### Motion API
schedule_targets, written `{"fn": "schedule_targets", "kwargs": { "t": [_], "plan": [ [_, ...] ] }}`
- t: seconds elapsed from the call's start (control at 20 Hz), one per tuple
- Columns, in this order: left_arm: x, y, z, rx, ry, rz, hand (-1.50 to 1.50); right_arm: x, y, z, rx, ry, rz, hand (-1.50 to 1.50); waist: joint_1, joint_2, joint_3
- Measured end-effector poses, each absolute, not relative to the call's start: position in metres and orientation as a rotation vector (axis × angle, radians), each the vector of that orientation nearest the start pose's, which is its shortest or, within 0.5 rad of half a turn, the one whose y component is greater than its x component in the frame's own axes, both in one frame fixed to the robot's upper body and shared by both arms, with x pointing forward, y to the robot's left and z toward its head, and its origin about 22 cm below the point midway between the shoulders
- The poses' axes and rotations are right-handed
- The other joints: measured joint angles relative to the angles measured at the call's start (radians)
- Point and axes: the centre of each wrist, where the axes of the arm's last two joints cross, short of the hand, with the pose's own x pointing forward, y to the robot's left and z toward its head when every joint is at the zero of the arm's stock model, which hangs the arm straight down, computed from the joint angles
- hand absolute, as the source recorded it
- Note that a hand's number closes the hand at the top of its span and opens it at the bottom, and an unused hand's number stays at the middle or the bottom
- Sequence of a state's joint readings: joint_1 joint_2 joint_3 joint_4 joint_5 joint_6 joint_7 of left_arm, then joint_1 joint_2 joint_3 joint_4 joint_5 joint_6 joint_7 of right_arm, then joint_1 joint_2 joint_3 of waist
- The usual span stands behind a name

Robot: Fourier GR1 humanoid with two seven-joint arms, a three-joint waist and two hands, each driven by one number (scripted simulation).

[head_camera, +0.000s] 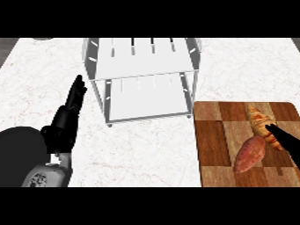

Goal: Pick the sweet potato from the cutting board and place it in the tiered basket

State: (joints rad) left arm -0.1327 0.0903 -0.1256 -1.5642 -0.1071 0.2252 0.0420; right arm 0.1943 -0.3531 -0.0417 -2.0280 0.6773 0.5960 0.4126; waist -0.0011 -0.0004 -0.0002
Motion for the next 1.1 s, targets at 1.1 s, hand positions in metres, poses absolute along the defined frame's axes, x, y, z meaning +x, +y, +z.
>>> {"fn": "schedule_targets", "kwargs": {
  "t": [1.1],
  "plan": [
    [0.267,0.200,0.031,0.202,-1.669,-0.106,0.00,0.203,-0.285,0.064,-0.663,-0.949,0.974,-1.50,0.000,0.000,0.000]
  ]
}}
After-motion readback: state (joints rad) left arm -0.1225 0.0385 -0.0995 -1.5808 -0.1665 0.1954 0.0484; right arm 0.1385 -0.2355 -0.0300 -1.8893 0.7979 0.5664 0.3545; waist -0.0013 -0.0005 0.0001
